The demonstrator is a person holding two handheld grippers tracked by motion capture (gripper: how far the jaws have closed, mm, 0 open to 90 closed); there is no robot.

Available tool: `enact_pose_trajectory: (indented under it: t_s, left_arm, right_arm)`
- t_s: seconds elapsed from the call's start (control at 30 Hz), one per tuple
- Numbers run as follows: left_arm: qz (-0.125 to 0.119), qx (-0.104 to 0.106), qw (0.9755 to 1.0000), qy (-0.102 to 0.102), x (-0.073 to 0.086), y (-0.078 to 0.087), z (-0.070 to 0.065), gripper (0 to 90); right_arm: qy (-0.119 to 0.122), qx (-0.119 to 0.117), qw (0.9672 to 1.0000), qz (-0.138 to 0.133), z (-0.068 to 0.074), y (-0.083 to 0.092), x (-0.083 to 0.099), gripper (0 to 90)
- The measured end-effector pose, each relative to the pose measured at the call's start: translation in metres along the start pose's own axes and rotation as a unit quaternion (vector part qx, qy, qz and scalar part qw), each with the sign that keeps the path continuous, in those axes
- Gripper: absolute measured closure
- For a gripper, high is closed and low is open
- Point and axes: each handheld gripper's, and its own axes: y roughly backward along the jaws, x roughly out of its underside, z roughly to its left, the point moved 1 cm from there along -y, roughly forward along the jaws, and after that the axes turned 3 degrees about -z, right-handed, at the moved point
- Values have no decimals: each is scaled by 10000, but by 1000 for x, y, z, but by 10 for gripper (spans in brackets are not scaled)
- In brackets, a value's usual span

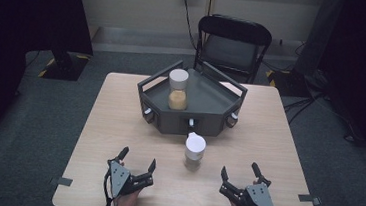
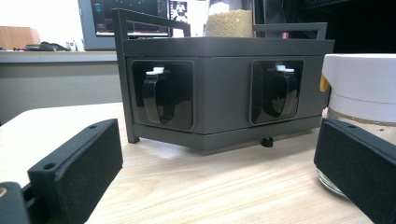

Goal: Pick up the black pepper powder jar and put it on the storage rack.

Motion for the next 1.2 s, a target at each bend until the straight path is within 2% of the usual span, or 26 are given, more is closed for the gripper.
enact_pose_trajectory:
  t_s: [0.5, 0.77, 0.87, 1.2]
  left_arm:
    - [3, 0, 10000, 0, 0, 0, 0, 4]
    - [2, 13, 10000, 1, 0, 0, 0, 4]
    - [2, 13, 10000, 1, 0, 0, 0, 4]
    - [2, 13, 10000, -2, 0, 0, 0, 5]
  right_arm:
    - [59, -84, 9998, -157, 6, -6, -14, 0]
    - [38, -221, 9996, -155, 11, -10, -17, 0]
    - [-22, -278, 9996, -46, 13, -13, -21, 0]
    - [-2, -495, 9987, -112, 22, -18, -25, 0]
